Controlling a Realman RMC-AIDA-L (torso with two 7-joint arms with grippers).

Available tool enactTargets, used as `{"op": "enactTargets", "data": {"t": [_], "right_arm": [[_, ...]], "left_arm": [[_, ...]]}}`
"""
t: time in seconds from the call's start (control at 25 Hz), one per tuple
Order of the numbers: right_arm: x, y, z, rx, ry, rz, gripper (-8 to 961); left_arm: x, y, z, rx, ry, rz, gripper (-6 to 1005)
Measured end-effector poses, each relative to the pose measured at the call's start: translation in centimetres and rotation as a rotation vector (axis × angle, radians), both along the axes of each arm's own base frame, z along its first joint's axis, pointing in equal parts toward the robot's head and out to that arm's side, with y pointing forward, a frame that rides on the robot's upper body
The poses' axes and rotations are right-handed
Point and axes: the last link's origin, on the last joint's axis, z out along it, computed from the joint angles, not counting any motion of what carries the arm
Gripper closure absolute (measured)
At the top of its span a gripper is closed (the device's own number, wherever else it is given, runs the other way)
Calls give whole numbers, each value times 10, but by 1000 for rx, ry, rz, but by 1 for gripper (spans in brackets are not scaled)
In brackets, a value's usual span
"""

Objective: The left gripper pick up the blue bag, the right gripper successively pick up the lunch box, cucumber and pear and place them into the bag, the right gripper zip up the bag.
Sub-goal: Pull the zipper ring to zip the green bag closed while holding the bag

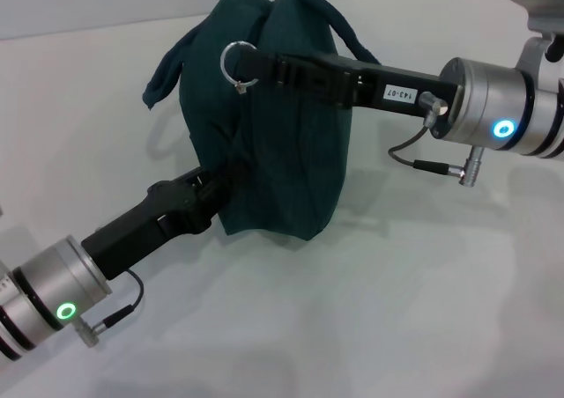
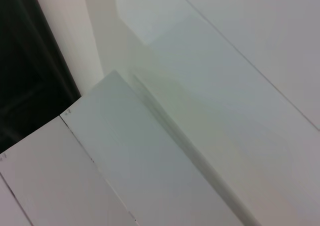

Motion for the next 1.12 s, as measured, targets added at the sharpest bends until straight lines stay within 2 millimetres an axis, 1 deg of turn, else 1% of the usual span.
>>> {"op": "enactTargets", "data": {"t": [0.24, 0.48, 0.56, 1.12], "right_arm": [[3, 2, 3, 15, 8, -22, 946], [6, 5, 7, 40, 32, -57, 946], [10, 6, 9, 48, 39, -83, 946], [18, 15, 9, 71, 17, -166, 945]], "left_arm": [[3, -3, -3, -14, 46, -75, 763], [7, -6, -7, -41, 83, -150, 815], [7, -7, -8, -41, 92, -163, 860], [5, -22, -16, -63, 192, -316, 924]]}}
